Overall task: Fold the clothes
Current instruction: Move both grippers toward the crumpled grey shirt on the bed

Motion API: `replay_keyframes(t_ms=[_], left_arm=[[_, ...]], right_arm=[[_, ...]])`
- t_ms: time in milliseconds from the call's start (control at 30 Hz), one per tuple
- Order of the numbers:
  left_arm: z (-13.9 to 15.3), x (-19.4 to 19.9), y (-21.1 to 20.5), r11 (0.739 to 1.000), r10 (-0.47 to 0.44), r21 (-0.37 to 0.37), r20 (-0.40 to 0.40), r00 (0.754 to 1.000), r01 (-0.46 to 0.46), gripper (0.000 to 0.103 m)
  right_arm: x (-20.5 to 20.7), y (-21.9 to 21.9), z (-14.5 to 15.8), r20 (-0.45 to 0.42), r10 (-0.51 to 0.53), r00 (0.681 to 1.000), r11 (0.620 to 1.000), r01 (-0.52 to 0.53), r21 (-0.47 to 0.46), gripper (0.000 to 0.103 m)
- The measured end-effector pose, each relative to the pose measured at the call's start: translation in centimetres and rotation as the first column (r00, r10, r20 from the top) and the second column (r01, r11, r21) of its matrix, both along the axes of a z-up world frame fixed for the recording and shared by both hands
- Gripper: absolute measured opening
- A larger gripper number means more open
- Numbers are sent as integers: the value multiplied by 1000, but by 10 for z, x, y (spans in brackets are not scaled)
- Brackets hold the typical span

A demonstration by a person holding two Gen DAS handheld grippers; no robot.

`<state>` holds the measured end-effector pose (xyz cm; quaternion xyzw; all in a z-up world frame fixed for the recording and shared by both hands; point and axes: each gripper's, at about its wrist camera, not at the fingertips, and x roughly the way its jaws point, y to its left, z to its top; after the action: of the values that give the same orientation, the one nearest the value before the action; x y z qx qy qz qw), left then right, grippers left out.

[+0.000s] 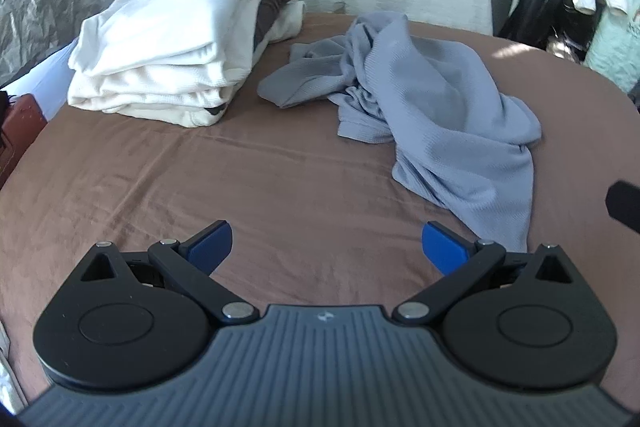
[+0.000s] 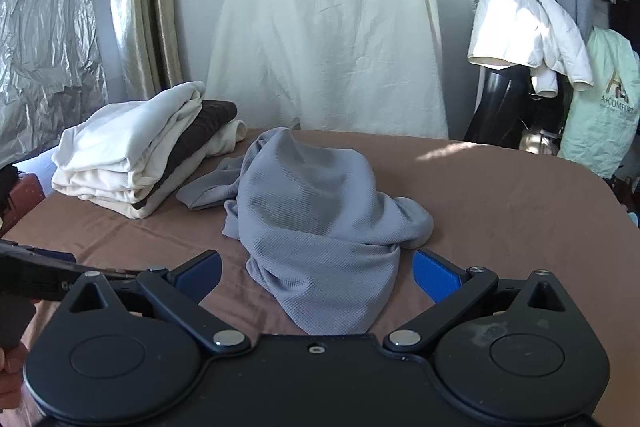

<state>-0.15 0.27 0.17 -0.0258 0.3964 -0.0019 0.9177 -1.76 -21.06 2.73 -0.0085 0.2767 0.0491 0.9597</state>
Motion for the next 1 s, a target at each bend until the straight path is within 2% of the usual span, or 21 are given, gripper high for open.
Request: replay_keyframes(t_ms=[133, 233, 267, 400, 833, 1000], left_arm=[[4, -3, 6, 1000, 7, -28, -1, 1000, -7, 103], [7, -10, -6, 999, -7, 34, 12, 1000, 6, 103], [7, 0, -6, 999, -19, 37, -10, 1000, 19, 103], [9, 2, -7, 999, -36, 32, -3, 999, 36, 103], [9, -2, -8, 999, -47, 23, 19, 999, 47, 103], [11, -4, -10, 996, -84, 21, 27, 996, 84, 103]], right_arm=[[0, -2, 3, -2, 1, 1000, 1000, -1, 16, 103], [-1, -4, 6, -3, 1, 1000, 1000, -1, 29, 103], [-1, -5, 7, -3, 1, 1000, 999, -1, 33, 103], [-2, -3, -2, 3, -4, 1000, 999, 4, 32, 103], [-3, -3, -3, -5, 0, 1000, 1000, 0, 20, 103], [-4, -3, -2, -1, -13, 1000, 1000, 13, 12, 103]])
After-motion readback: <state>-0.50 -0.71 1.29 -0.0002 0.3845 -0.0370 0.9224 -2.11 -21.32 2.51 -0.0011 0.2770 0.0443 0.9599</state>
